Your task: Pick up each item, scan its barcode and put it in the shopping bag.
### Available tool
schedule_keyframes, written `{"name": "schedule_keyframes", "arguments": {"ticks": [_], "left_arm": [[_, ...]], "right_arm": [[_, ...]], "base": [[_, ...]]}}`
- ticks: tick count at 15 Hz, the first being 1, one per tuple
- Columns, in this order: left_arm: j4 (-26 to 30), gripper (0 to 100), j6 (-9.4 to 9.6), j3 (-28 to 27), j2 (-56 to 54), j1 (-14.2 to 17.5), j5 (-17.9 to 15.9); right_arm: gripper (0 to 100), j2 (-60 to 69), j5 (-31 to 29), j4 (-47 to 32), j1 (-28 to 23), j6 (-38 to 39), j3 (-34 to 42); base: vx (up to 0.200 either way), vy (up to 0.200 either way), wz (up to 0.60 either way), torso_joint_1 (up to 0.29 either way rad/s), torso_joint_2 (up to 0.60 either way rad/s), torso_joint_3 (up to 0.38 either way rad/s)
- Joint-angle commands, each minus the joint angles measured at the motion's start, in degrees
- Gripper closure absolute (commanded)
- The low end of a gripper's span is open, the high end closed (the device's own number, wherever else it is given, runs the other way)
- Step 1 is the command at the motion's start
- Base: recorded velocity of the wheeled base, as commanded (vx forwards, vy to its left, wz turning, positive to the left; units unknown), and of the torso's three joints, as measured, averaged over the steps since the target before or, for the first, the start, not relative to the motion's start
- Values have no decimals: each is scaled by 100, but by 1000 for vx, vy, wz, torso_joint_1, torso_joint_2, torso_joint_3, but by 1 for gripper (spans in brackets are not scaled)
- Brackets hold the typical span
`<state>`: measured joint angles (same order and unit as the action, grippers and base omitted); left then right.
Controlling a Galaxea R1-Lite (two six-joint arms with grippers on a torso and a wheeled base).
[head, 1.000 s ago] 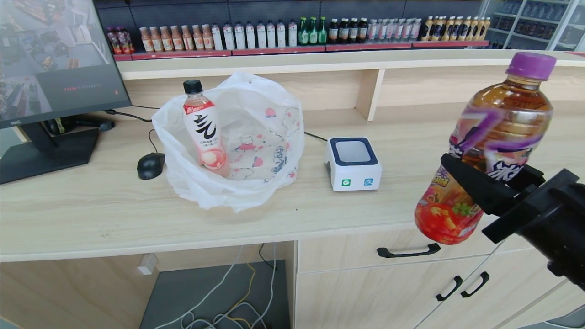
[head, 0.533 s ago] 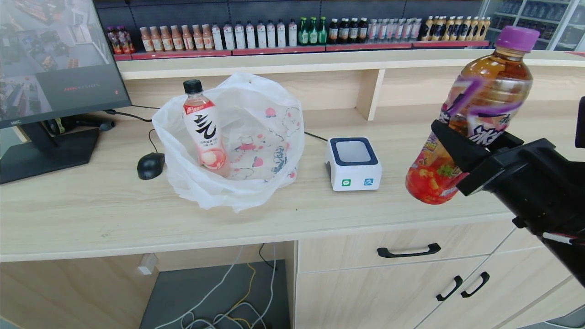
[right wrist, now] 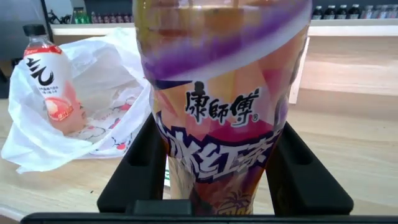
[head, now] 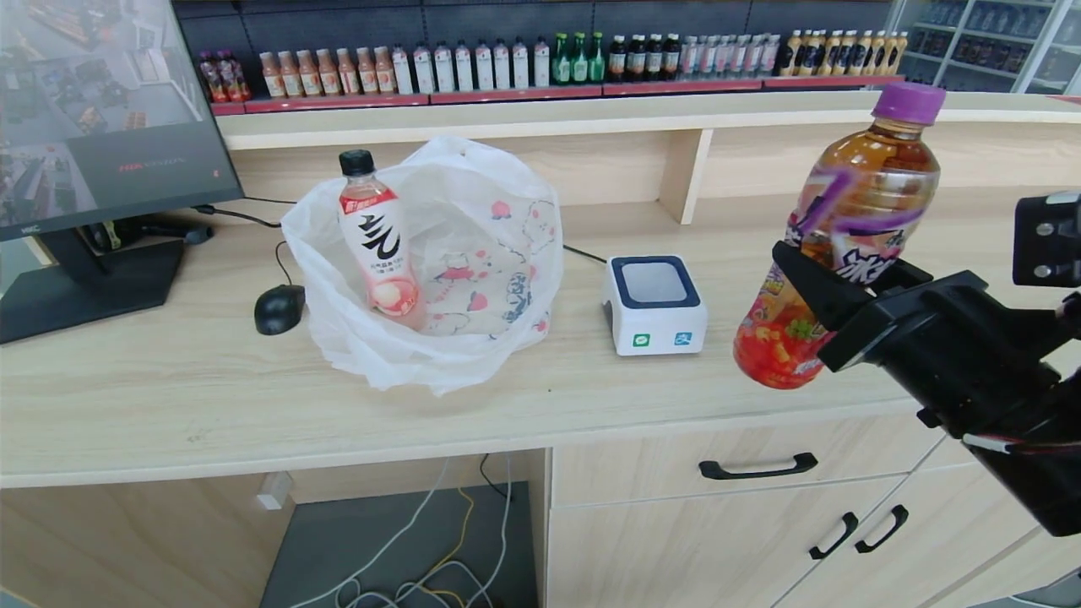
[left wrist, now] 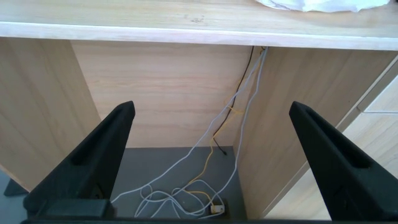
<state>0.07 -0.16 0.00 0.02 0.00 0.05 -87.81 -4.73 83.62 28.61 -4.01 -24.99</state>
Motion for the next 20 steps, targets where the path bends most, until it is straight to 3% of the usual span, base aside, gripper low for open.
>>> {"name": "schedule_keyframes", "arguments": {"ticks": [1,9,12,20], "left_arm": [[1,0,-19,0,-2,0,4],[1,0,-19,0,-2,-9,4],[-7,0,-2,0,-2,0,4],[1,0,7,0,-2,0,4]], "right_arm": [[100,-52,-2,-12,-5,6,-15],[100,-158,-2,32,4,23,-190],[100,-281,-2,32,-5,23,-384],[100,-1142,7,32,-5,6,-1825]], "base": [[0,200,0,2,2,2],[0,200,0,4,4,3],[0,0,0,0,0,0],[0,0,0,0,0,0]]}}
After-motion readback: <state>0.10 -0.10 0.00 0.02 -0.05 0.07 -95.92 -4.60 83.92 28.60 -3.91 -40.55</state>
